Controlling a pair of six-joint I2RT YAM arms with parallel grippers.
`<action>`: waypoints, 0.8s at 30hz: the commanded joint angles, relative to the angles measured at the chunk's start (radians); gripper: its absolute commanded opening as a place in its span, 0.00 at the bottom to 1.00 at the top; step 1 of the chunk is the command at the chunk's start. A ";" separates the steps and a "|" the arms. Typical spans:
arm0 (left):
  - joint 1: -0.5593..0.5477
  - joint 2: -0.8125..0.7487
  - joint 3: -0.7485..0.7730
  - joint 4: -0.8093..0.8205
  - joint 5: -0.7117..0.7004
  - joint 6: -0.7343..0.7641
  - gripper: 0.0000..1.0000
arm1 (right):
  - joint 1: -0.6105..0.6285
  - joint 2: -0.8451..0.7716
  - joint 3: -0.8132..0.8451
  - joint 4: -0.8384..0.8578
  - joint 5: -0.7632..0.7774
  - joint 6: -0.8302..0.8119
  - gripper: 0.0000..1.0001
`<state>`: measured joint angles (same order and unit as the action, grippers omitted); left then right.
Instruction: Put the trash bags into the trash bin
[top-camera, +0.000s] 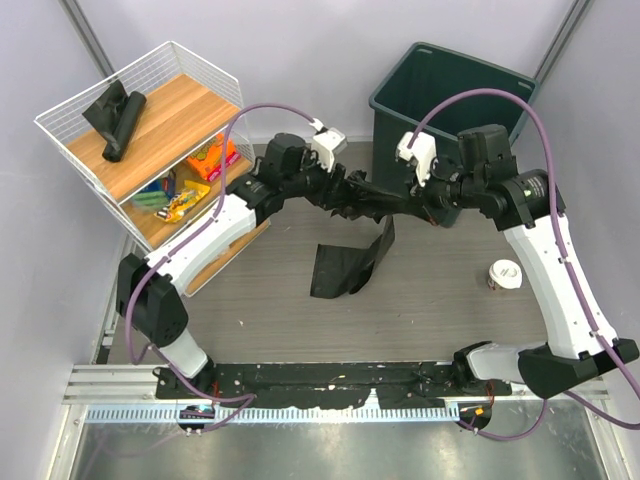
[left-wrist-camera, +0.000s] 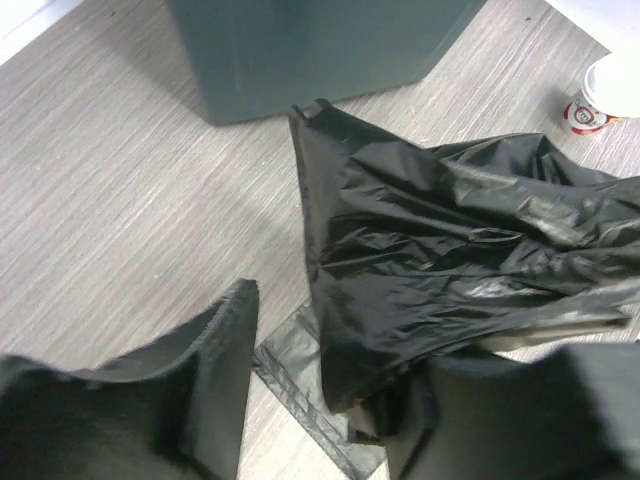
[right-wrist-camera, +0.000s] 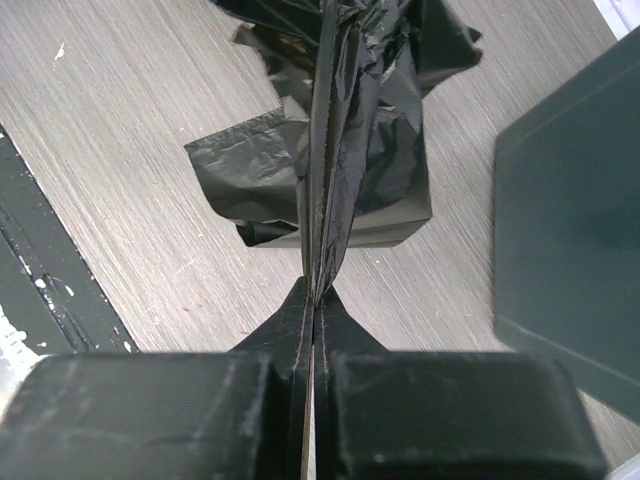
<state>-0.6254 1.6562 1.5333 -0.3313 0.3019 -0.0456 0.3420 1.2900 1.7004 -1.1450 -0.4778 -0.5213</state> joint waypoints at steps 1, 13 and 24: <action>0.024 -0.065 -0.035 0.009 -0.024 0.073 0.55 | -0.014 -0.049 0.011 0.008 0.041 -0.009 0.01; 0.096 -0.154 -0.096 -0.012 0.097 0.075 0.00 | -0.038 -0.066 -0.008 0.022 0.123 0.001 0.01; 0.115 -0.214 -0.082 -0.020 0.321 -0.011 0.00 | -0.044 -0.037 -0.038 0.039 0.021 0.055 0.22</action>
<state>-0.5312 1.4590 1.4208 -0.3336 0.5667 -0.0101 0.3119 1.2671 1.6489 -1.1076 -0.4187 -0.4946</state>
